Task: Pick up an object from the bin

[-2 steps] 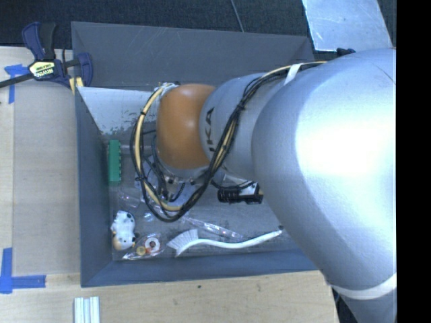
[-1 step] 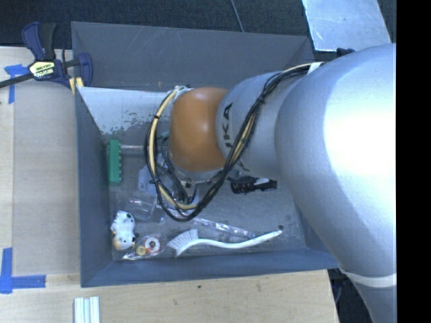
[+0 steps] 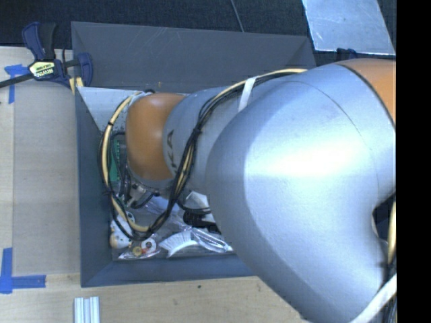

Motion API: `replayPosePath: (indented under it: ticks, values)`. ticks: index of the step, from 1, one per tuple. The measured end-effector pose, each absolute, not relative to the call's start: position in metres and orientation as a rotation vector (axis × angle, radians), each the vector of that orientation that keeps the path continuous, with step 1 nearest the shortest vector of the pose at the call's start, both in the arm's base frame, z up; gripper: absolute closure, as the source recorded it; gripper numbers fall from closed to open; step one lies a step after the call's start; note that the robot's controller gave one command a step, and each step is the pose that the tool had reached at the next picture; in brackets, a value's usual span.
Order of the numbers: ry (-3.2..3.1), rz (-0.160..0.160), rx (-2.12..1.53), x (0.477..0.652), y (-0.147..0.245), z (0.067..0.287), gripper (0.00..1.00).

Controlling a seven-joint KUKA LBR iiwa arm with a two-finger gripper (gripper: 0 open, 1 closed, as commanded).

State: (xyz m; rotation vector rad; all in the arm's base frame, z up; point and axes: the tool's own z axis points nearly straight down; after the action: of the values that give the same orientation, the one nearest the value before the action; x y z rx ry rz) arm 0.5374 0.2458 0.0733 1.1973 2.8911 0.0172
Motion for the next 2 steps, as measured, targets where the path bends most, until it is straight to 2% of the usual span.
replayPosePath:
  ticks: [1, 2]
  values:
    - [2.892, 0.017, 1.195, 0.537, 0.246, 0.073, 1.00]
    - [2.895, 0.011, 1.196, 0.536, 0.244, 0.093, 1.00]
